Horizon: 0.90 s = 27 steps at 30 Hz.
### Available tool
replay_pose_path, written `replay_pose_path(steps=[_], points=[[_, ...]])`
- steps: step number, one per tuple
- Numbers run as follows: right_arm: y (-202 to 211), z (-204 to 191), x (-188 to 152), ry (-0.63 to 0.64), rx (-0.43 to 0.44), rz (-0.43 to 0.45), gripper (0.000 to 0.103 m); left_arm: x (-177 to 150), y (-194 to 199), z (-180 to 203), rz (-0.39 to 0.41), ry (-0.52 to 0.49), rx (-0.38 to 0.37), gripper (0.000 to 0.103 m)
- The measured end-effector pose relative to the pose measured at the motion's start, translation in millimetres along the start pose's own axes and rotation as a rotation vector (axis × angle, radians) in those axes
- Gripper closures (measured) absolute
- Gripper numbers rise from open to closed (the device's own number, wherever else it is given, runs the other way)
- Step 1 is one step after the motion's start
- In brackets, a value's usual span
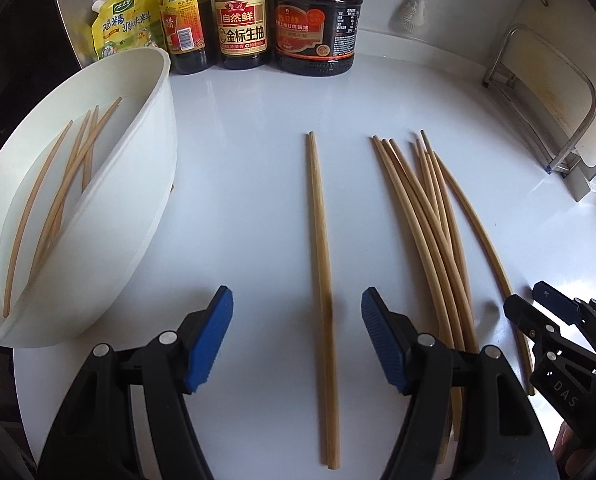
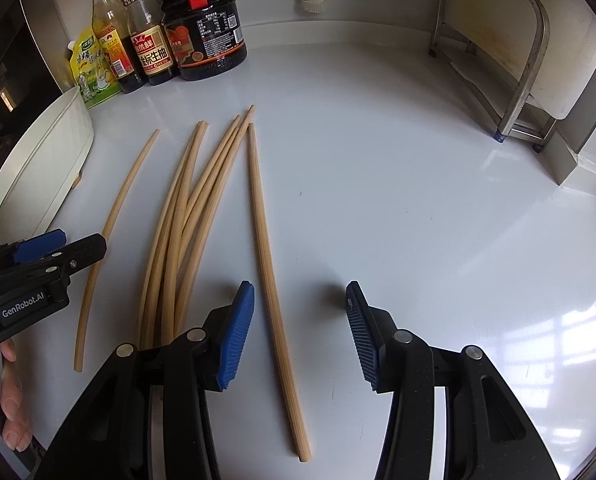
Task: Organize utensils
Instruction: 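Lower the left gripper around one chopstick while the right gripper straddles another, then close the left gripper on its chopstick while the right gripper closes on another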
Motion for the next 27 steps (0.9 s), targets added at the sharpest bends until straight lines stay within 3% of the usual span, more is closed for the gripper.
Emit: replay_pose_path(steps=[19, 21, 25, 27], points=[[-3.8, -9.7, 2.7, 0.046, -0.023, 0.025, 0.058, 0.5, -12.9, -2.0, -0.017, -0.004, 0.015, 0.034], [-4.2, -14.1, 2.1, 0.070, -0.032, 0.031, 0.061, 0.8, -12.2, 0.4, -0.016, -0.013, 0.008, 0.039], [-3.7, -19.9, 3.1, 0.092, -0.026, 0.040, 0.073, 0.9, -10.3, 7.4, -0.011, -0.046, -0.008, 0.062], [-3.0, -23.3, 3.4, 0.103, -0.022, 0.039, 0.093, 0.3, -9.5, 12.1, -0.012, -0.066, -0.024, 0.076]])
Point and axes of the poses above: each gripper's, at about its wrist camera, not at the fingertips, and y roughly against the way its jaws point, z to its right, x to its top, the point moved 2 cm from there along -y, roughly the way its jaws point, and after that the axes turned 7 degrees about -x, right-handed, at the moved point
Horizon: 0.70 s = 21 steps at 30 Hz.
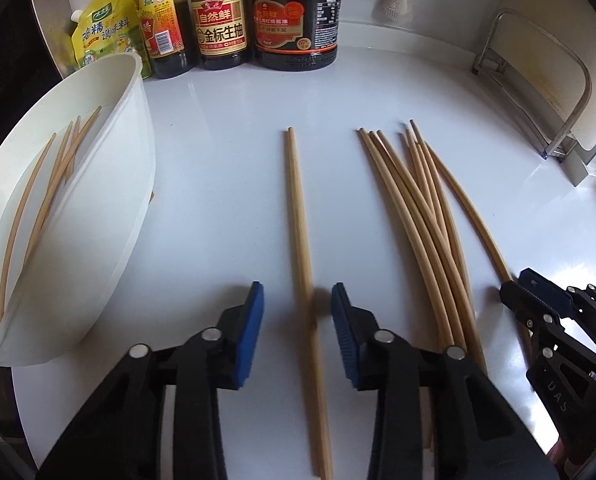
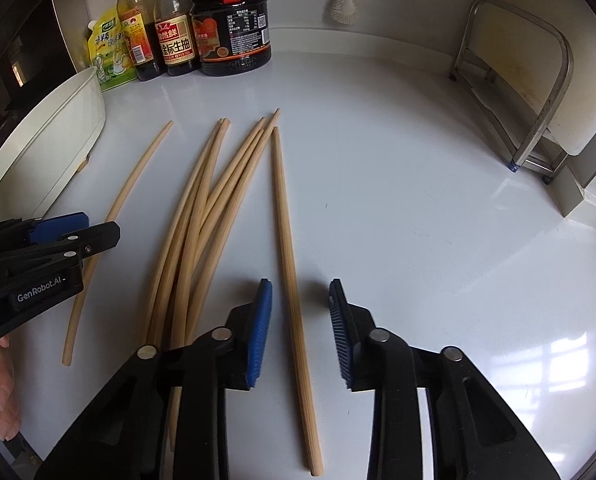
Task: Organize utensils
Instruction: 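Close the left gripper on its chopstick while the right gripper closes on another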
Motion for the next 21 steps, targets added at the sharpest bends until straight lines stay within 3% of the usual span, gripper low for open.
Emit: replay_pose_path(steps=[2, 3, 12, 21], points=[[0.0, -3.0, 0.8, 0.011, 0.004, -0.003, 0.096, -0.3, -0.1, 3.7, -0.004, -0.016, -0.017, 0.091], [-0.1, -3.7, 1.4, 0.012, 0.008, -0.005, 0.097, -0.5, 0.0, 5.3, -0.007, -0.021, -0.029, 0.094], [11.1, 11.7, 0.8, -0.109, 0.061, -0.027, 0.097, -0.6, 8.8, 7.5, -0.032, -0.032, -0.075, 0.095], [56.4, 1.9, 20.4, -0.132, 0.073, 0.015, 0.097, 16.8, 55.5, -0.2, -0.001, -0.065, -0.123, 0.095]])
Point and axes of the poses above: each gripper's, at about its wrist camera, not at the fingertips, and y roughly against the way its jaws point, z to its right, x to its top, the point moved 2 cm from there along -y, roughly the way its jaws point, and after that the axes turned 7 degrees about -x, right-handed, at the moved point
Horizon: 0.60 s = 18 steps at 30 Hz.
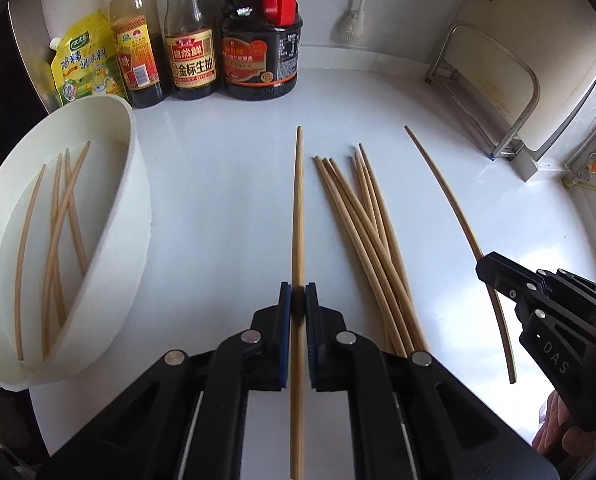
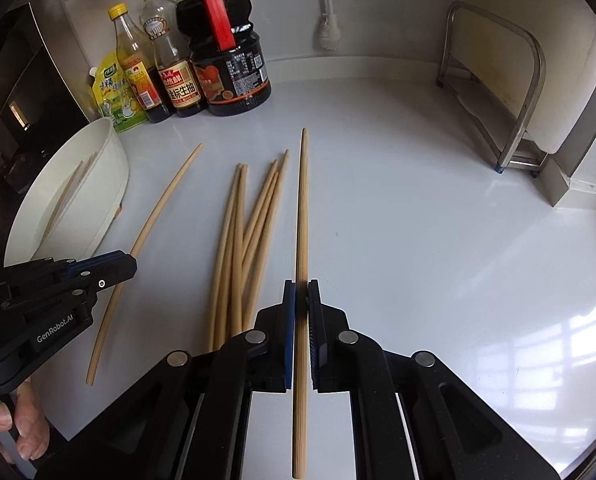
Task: Organize utensils
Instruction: 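Close the left gripper on its chopstick while the right gripper closes on another, then carry both held chopsticks up and over the white basin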
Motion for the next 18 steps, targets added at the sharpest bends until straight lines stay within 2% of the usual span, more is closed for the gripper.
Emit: replay_pose_path(steps=[7, 18], points=[[26.7, -41.6, 28.4, 0.013, 0.017, 0.042, 0.097, 22.2, 51.3, -36.2, 0.075, -0.009, 0.008, 0.095], [42.6, -156.2, 80.3, 0.127, 0.104, 0.121, 0.097, 46.4, 110.6, -125.8, 0.174, 0.017, 0.061, 0.095]])
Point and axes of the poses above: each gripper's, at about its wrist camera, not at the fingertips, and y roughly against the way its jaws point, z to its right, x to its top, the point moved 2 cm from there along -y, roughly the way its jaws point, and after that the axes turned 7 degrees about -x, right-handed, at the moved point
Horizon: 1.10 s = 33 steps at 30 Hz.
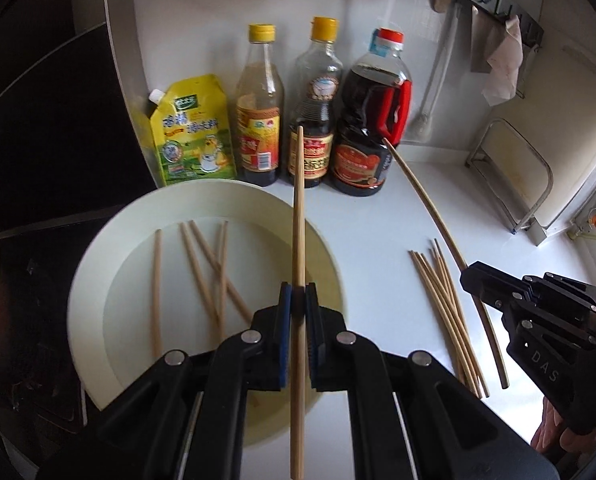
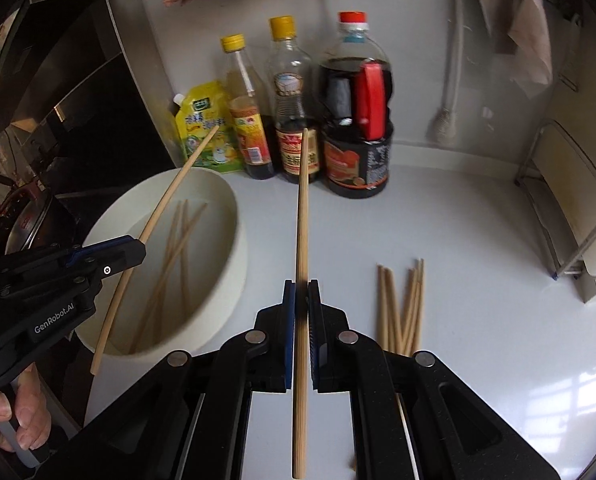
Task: Organize utensils
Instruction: 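Carry both held chopsticks up and over the white basin, then open both grippers to drop the chopsticks into the basin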
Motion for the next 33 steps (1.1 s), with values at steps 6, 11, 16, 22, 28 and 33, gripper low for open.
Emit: replay_pose_path(steps=[6, 11, 16, 22, 28, 33], points=[[-20.9, -58.9, 18.4, 0.056, 0.073, -0.007, 0.097, 3.6, 6.0, -59.1, 0.004, 0.042, 0.056, 0.095], [-44.0, -95.6, 26.9, 0.074, 0.129, -0.050, 0.097, 0.7, 0.6, -97.1, -0.010, 0.076, 0.089, 0.095], [-74.5, -122.3, 29.2, 0.104, 0.149, -0.124, 0.097, -9.3, -18.0, -123.9, -0.053, 0.118, 0.095, 0.095], [-105.8, -136.7, 24.7, 0.104, 0.155, -0.183, 0.097, -14.8, -39.3, -133.2, -0.097, 0.135, 0.073, 0.095], [-127.0, -130.7, 21.5, 0.074, 0.140, -0.230, 0.097, -14.5, -56.3, -135.0, -0.142, 0.153, 0.074, 0.094], [-127.6, -126.1, 21.5, 0.065, 0.143, -0.235, 0.092, -10.4, -55.1, -138.2, -0.133, 0.165, 0.087, 0.085]])
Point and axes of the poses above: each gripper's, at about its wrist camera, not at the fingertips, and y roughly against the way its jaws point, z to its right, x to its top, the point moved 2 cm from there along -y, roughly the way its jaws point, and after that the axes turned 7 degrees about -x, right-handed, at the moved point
